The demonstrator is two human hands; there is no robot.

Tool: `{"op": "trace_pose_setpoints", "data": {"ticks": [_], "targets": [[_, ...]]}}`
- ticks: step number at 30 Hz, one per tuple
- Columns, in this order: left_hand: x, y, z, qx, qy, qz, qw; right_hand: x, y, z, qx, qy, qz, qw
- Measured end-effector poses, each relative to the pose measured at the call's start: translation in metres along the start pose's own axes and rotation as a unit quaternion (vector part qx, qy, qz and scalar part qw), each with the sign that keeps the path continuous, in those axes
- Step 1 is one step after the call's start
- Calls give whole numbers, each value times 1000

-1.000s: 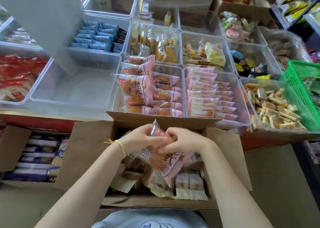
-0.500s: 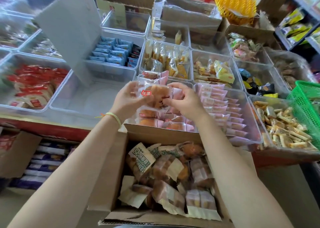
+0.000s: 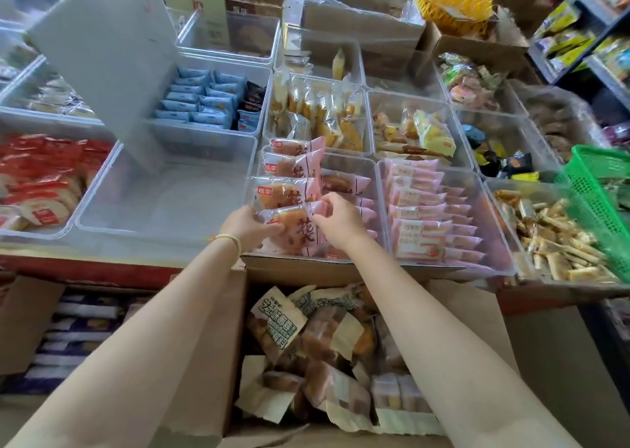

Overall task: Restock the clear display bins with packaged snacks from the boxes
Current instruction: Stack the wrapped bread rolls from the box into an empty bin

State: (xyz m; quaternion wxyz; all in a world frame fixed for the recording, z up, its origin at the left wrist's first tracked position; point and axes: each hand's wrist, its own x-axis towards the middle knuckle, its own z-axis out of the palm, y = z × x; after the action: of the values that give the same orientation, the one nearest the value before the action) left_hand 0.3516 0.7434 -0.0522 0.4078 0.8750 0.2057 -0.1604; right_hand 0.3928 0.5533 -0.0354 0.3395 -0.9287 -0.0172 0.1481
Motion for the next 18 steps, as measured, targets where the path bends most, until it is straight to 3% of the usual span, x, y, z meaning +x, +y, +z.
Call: {"op": "trace_pose_setpoints", "data": {"ticks": [5, 10, 12, 15, 16, 18], "targets": [[11, 0, -3, 51, 19, -31, 998, 7, -3, 4, -19, -2, 10, 1000], [3, 18, -8, 182, 83, -17, 980, -11, -17, -28, 65, 23, -23, 997], [-15, 33, -9, 192, 150, 46, 969, -37, -23, -52, 157, -43, -45, 986], [-61, 60, 3, -12, 223, 209, 952, -79, -12, -88, 252, -236, -71, 936], [-80, 67, 12, -87, 190, 236, 949, -90, -2, -96, 252, -291, -68, 921], [-114, 75, 37, -136, 49, 244, 959, -105, 25, -103, 214, -352, -22, 911]]}}
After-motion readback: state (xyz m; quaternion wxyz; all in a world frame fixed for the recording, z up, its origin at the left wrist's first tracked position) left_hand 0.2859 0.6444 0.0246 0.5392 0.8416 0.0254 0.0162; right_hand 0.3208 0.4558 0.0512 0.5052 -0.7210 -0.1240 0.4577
